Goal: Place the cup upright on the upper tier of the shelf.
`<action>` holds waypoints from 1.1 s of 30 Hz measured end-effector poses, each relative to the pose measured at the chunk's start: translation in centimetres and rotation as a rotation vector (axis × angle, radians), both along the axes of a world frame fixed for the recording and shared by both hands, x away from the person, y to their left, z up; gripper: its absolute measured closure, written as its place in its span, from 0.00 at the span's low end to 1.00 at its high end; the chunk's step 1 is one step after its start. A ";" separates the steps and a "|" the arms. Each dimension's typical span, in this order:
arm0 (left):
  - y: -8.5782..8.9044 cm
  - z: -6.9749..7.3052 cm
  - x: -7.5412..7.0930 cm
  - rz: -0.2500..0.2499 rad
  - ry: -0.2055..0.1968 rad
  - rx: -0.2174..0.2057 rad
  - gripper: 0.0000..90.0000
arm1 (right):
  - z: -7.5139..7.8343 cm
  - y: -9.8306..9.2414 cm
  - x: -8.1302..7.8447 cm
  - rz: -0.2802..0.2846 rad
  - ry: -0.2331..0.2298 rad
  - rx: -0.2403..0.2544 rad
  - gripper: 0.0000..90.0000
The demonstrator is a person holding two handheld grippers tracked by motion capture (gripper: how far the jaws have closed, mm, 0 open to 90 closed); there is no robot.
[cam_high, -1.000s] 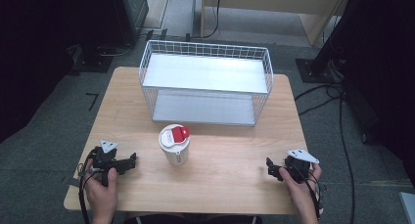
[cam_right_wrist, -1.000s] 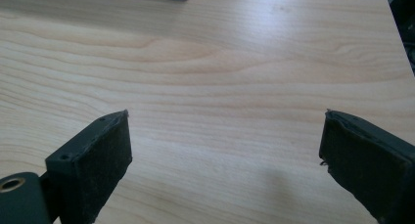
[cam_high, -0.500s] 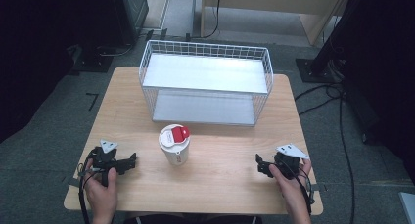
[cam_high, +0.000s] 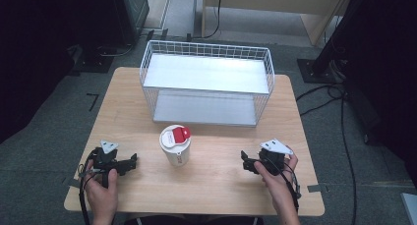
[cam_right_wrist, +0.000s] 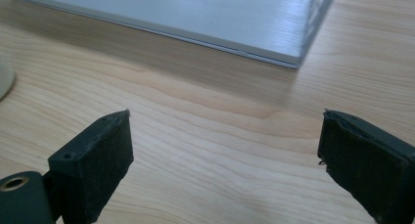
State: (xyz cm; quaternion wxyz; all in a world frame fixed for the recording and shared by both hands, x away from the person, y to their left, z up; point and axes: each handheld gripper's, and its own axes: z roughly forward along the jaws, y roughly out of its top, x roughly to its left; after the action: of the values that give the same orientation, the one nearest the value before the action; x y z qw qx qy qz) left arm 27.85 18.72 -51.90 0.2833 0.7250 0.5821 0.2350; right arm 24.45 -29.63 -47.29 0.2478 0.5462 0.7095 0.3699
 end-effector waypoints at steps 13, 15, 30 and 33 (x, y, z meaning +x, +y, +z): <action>0.0 0.0 0.0 0.000 0.000 0.001 0.00 | 0.6 4.3 0.8 0.073 -0.022 0.045 0.07; 0.0 0.0 0.0 0.000 0.000 0.001 0.00 | 0.7 4.6 0.8 0.078 -0.023 0.050 0.07; 0.0 0.0 0.0 -0.001 0.000 0.002 0.00 | 0.2 9.2 0.8 0.133 -0.053 0.066 0.15; 0.0 0.0 0.0 -0.001 0.000 0.002 0.00 | 0.2 9.7 0.8 0.143 -0.055 0.075 0.15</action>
State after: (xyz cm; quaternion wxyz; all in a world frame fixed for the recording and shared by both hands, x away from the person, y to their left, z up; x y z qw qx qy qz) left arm 27.85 18.74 -51.89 0.2827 0.7254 0.5816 0.2356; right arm 25.22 -19.92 -47.12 0.2194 0.4928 0.7253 0.4277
